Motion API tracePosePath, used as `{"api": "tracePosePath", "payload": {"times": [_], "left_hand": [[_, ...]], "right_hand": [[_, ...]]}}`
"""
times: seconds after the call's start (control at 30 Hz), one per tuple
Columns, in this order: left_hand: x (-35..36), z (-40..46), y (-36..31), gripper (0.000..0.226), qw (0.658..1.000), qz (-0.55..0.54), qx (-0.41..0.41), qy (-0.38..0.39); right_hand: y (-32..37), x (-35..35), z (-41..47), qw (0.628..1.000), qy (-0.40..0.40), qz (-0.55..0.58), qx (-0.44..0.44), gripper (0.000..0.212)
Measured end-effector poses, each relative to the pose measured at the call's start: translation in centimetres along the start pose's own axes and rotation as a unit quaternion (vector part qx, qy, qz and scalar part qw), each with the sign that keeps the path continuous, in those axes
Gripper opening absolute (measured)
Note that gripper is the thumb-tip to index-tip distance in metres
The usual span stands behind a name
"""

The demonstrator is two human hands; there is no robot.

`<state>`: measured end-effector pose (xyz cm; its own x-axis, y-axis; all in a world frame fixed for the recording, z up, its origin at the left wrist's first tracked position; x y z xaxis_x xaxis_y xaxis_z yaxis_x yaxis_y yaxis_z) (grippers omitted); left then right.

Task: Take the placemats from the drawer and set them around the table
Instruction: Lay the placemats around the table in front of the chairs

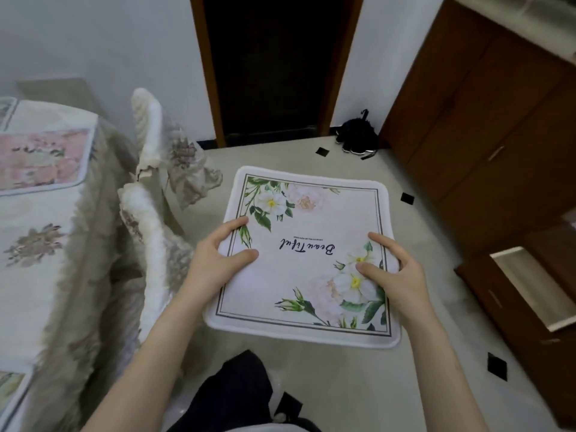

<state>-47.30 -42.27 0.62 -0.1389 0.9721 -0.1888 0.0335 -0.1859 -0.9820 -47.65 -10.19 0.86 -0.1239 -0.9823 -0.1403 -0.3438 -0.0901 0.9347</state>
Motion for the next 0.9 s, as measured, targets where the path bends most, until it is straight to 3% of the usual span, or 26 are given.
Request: {"api": "tracePosePath", "payload": {"times": [0.23, 0.67, 0.9], "left_hand": [[-0.5, 14.0, 0.2, 0.054, 0.998, -0.017, 0.002, -0.053], [1.4, 44.4, -4.6, 0.053, 0.995, -0.073, -0.024, -0.067], [0.3, 59.8, -5.7, 0.052, 0.985, -0.066, 0.008, -0.157]], "right_hand": [[5.2, 5.0, 16.0, 0.998, 0.055, 0.004, -0.007, 0.054], [20.6, 10.5, 42.6, 0.997, 0.065, 0.045, -0.012, 0.051], [28.8, 16.2, 60.1, 0.987, 0.149, 0.036, -0.041, 0.052]]}}
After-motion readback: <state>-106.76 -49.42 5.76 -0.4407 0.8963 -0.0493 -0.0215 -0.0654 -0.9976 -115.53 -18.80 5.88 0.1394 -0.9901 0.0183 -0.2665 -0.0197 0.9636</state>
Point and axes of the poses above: each hand's wrist, its own z-axis towards the middle knuckle, its own x-axis out of the palm, y = z × x, the point moved 8 cm from there along z, towards the middle knuckle, and after that the axes turned 9 degrees about x, right-handed, at the moved point
